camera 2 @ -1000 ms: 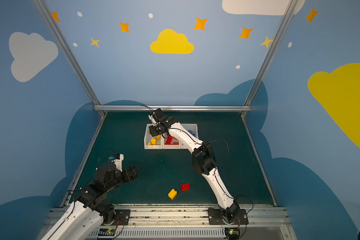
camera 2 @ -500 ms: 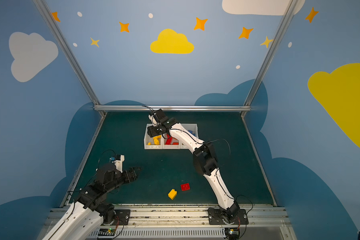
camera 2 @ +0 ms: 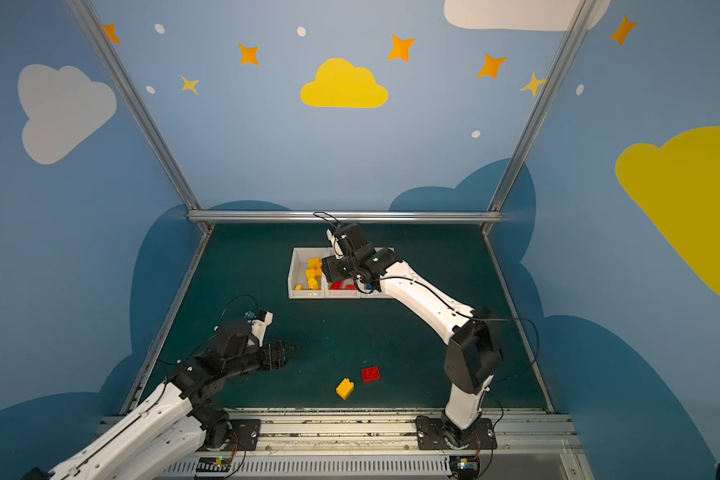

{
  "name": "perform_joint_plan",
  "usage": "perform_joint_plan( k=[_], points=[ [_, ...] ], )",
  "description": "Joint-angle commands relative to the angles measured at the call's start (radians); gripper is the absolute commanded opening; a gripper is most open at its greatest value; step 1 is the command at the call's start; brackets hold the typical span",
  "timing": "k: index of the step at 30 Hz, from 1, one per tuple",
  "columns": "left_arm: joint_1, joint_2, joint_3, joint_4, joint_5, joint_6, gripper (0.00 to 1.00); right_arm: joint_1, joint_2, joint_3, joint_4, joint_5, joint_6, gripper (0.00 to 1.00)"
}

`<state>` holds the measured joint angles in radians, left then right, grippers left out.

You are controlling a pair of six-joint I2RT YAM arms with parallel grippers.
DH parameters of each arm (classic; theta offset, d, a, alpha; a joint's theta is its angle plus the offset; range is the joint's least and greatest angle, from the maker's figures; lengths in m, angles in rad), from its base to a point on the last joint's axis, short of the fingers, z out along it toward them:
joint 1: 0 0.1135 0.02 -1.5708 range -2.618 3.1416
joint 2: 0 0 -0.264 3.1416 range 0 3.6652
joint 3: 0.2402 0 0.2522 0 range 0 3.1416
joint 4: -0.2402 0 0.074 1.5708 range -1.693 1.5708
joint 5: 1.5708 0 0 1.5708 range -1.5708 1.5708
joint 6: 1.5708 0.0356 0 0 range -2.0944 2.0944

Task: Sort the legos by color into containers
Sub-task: 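Withdraw the right gripper while the left gripper lowers onto the last yellow brick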

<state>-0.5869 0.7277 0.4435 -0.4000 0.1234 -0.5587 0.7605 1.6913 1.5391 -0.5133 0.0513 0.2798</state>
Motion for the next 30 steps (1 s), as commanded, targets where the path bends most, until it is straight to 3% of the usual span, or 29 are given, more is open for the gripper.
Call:
perform_joint_plan(
  k=[1, 14, 22, 30],
  points=[
    [-0.085, 0.063, 0.059, 0.009, -0.023, 0.076, 0.80, -0.006, -0.084, -0.124, -0.103, 0.122, 0.038, 0.65],
    [-0.400, 0.489, 0.255, 0.056, -0.048, 0.153, 0.76, -0.015, -0.443, -0.600, -0.177, 0.264, 0.333, 0.65],
    [-0.508, 0.669, 0.345, 0.055, -0.026, 0.162, 0.73, -0.025, -0.581, -0.693, -0.193, 0.311, 0.368, 0.66],
    [-0.552, 0.855, 0.472, -0.041, -0.028, 0.175, 0.64, -0.035, -0.649, -0.745, -0.210, 0.310, 0.393, 0.66]
  ],
)
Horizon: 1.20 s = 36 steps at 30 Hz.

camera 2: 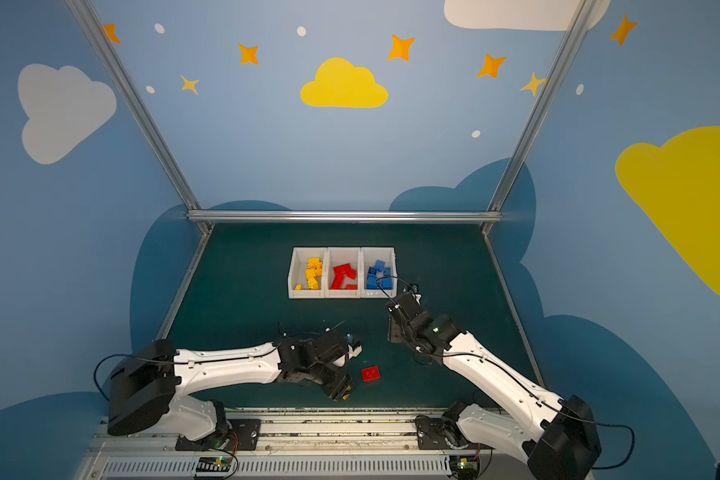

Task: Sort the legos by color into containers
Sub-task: 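Withdraw the right gripper while the left gripper lowers onto the last yellow brick, then grasp the yellow brick with the left gripper and place it in the yellow compartment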

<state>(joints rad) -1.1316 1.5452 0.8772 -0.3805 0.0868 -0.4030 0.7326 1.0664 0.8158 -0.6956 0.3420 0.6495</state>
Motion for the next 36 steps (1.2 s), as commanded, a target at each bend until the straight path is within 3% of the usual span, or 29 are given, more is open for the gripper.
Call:
perform_joint_plan(
  k=[1, 10, 18, 24, 29, 36],
  points=[
    [-0.010, 0.057, 0.051, -0.069, 0.008, 0.022, 0.62, -0.008, -0.031, -0.027, -0.028, 0.018, 0.027, 0.66],
    [-0.024, 0.156, 0.108, -0.116, -0.021, 0.030, 0.40, -0.014, -0.085, -0.060, -0.045, 0.032, 0.038, 0.66],
    [-0.025, 0.163, 0.134, -0.142, -0.046, 0.041, 0.29, -0.023, -0.106, -0.081, -0.047, 0.033, 0.059, 0.67],
    [0.001, 0.131, 0.152, -0.163, -0.061, 0.059, 0.27, -0.028, -0.115, -0.081, -0.059, 0.037, 0.061, 0.67],
    [0.116, 0.059, 0.184, -0.192, -0.077, 0.114, 0.28, -0.029, -0.127, -0.078, -0.065, 0.038, 0.061, 0.67],
    [0.453, 0.030, 0.349, -0.178, -0.072, 0.230, 0.33, -0.030, -0.151, -0.090, -0.046, 0.039, 0.055, 0.67]
  ],
)
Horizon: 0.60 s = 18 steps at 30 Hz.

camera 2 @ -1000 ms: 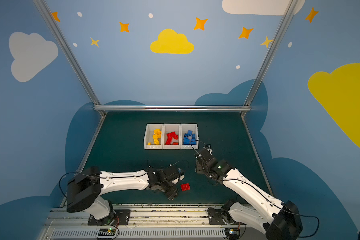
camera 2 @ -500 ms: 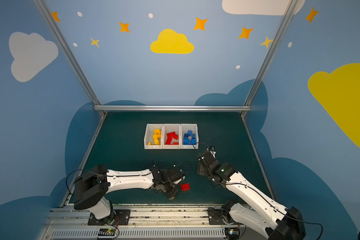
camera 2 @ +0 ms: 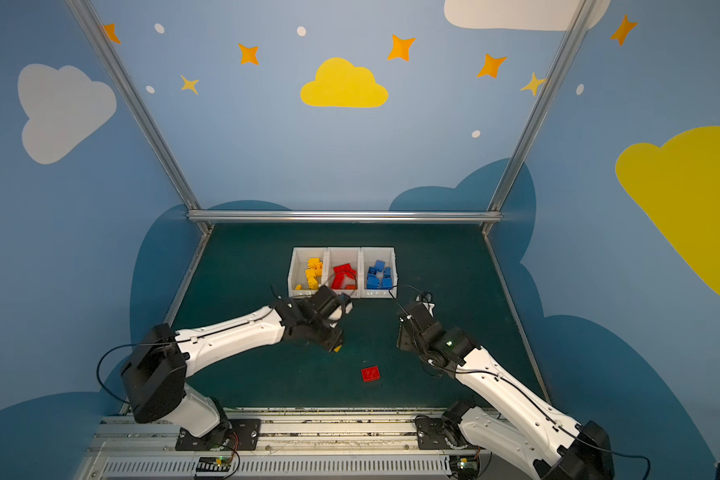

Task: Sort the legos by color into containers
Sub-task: 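Grasp the yellow brick with the left gripper and place it in the yellow compartment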

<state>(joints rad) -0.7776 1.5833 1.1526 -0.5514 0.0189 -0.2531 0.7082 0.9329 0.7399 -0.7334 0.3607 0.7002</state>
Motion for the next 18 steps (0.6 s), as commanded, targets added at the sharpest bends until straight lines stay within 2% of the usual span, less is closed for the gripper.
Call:
perform_joint_plan(
  k=[1, 5, 9, 13, 18],
  points=[
    [0.143, 0.007, 0.109, -0.008, 0.003, 0.092, 0.33, -0.006, -0.021, -0.016, -0.006, 0.021, 0.004, 0.67],
    [0.325, 0.123, 0.270, -0.011, 0.054, 0.106, 0.33, -0.007, -0.034, -0.017, -0.003, 0.016, -0.001, 0.66],
    [0.418, 0.272, 0.419, -0.051, 0.085, 0.123, 0.32, -0.006, -0.056, -0.026, -0.001, 0.009, -0.002, 0.66],
    [0.462, 0.391, 0.555, -0.095, 0.127, 0.132, 0.32, -0.006, -0.085, -0.041, -0.006, 0.005, 0.008, 0.66],
    [0.488, 0.472, 0.656, -0.110, 0.119, 0.120, 0.34, -0.007, -0.118, -0.050, -0.033, 0.009, 0.019, 0.66]
  ],
)
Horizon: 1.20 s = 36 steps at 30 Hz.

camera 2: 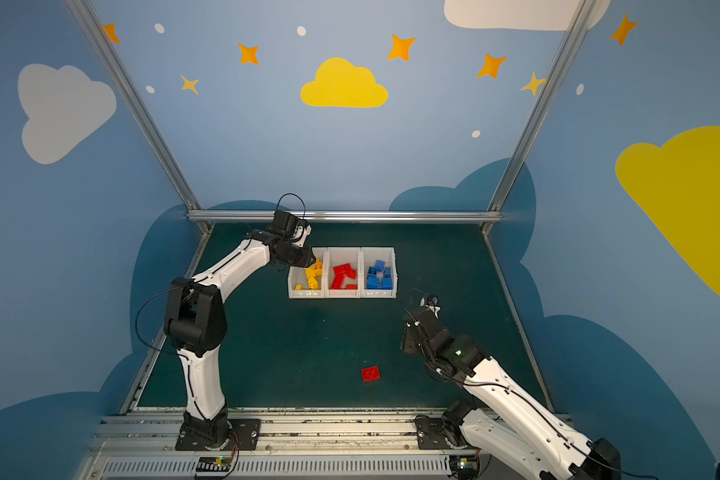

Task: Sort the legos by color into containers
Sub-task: 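Grasp the yellow brick with the left gripper and place it in the yellow compartment, then grasp the red brick with the right gripper while the left gripper withdraws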

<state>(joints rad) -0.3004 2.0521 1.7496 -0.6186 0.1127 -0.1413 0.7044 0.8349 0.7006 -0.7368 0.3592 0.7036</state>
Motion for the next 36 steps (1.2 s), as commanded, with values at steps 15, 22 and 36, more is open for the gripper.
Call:
perform_joint_plan(
  k=[15, 22, 36],
  points=[
    [0.058, -0.184, -0.143, 0.091, 0.038, -0.081, 0.72, -0.003, 0.048, -0.007, -0.032, -0.091, -0.022, 0.67],
    [0.087, -0.399, -0.384, 0.227, 0.076, -0.155, 0.78, 0.000, 0.192, 0.011, -0.008, -0.260, -0.037, 0.67],
    [0.088, -0.775, -0.869, 0.329, 0.152, -0.276, 0.86, 0.177, 0.607, 0.211, -0.063, -0.352, 0.042, 0.67]
  ],
)
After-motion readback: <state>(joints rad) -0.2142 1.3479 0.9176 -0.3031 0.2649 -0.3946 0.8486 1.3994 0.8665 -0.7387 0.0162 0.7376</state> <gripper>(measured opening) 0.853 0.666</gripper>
